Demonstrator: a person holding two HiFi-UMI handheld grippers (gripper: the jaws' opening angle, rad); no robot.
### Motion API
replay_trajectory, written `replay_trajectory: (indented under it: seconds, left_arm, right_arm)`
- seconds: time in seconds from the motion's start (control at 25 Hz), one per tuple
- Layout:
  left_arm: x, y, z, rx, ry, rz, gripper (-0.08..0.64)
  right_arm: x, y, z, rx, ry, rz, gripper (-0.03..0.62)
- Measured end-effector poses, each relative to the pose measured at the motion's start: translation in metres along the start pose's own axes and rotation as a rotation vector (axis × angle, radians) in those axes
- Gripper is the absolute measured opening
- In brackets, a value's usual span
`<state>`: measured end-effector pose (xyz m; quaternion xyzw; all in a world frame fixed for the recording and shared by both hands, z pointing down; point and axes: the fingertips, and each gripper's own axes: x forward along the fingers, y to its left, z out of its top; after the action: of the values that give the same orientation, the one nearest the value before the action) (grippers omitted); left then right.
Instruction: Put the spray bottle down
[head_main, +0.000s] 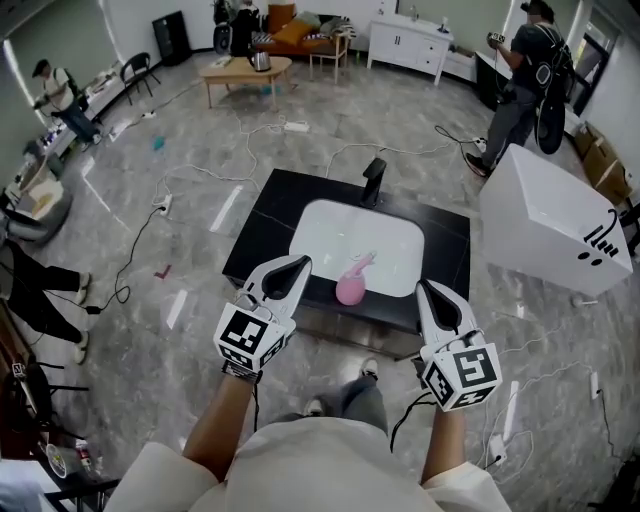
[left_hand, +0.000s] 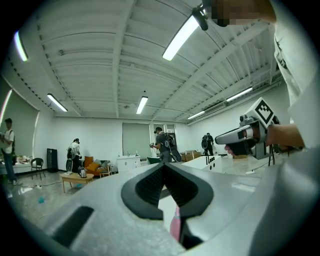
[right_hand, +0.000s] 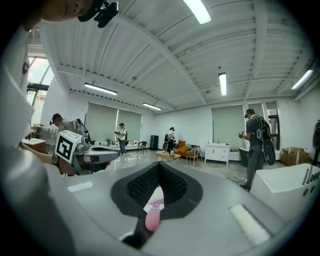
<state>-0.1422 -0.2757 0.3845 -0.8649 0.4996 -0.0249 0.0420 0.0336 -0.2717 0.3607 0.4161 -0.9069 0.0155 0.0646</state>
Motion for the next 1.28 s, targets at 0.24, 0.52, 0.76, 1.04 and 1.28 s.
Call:
replay_trajectory:
  seconds: [0.24, 0.52, 0.76, 1.04, 1.28]
  left_arm:
    - [-0.007, 0.001, 0.024, 0.041, -0.007, 0.001, 0.0]
    - [-0.004, -0.003, 0.029, 0.065, -0.001, -0.029, 0.0]
    - [-0.001, -0.006, 0.022, 0.061, 0.004, -0.047, 0.0]
    - [0.001, -0.011, 0.02, 0.062, 0.009, -0.056, 0.0]
    - [0.003, -0.014, 0.017, 0.049, 0.004, -0.066, 0.0]
  right_arm:
    - [-0.006, 0.001, 0.023, -0.031, -0.024, -0.017, 0.008]
    - [-0.008, 0.008, 0.031, -0.061, -0.024, -0.023, 0.008]
    - [-0.009, 0.005, 0.026, -0.062, -0.018, -0.034, 0.008]
    - [-0.009, 0.004, 0.02, -0.04, -0.014, -0.03, 0.008]
    - [-0.008, 0.004, 0.015, -0.044, -0.005, -0.034, 0.008]
